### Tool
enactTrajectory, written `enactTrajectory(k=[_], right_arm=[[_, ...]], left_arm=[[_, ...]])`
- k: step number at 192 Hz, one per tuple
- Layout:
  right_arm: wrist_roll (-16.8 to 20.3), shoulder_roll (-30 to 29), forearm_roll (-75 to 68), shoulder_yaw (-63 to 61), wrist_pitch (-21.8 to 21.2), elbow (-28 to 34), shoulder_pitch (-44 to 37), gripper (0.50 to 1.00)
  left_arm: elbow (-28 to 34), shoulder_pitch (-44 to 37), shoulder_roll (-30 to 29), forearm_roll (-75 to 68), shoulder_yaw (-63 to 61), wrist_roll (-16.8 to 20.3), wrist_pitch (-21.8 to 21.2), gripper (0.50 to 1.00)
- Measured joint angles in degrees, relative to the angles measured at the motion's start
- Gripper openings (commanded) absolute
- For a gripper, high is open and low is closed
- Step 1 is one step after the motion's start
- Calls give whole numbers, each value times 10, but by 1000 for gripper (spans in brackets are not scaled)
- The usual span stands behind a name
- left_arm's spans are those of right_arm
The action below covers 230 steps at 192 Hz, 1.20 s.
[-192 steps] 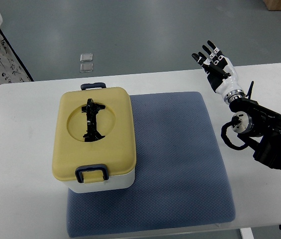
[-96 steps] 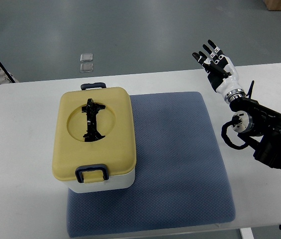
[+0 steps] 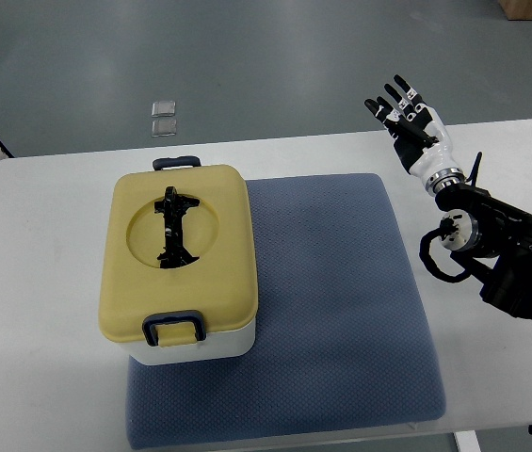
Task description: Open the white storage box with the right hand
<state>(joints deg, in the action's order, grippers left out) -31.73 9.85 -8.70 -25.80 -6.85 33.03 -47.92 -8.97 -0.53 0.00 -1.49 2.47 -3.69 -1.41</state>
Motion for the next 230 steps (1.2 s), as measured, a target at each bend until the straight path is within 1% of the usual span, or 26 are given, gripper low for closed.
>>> enactTrajectory(k=[92,122,144,162,185,200,230], right_arm=[[0,9,2,11,-1,1,-15,930],[-15,13,15,23,0,6,-41,930],[-24,28,58,53,9,7,-72,928],[-31,45,102,95,20,9,-116,928],[-33,67,137,157,18,13,-175,928],[-33,80,160,189,5,28,-213,928],[-33,98,260,218,-45,83,-286,926]], left_arm=[[0,0,0,0,1,0,0,1000],[0,-1,0,0,0,0,0,1000],[0,-2,0,0,0,0,0,1000],[0,-3,0,0,0,0,0,1000],[0,-3,0,0,0,0,0,1000],[0,-3,0,0,0,0,0,1000],[0,-3,0,0,0,0,0,1000]])
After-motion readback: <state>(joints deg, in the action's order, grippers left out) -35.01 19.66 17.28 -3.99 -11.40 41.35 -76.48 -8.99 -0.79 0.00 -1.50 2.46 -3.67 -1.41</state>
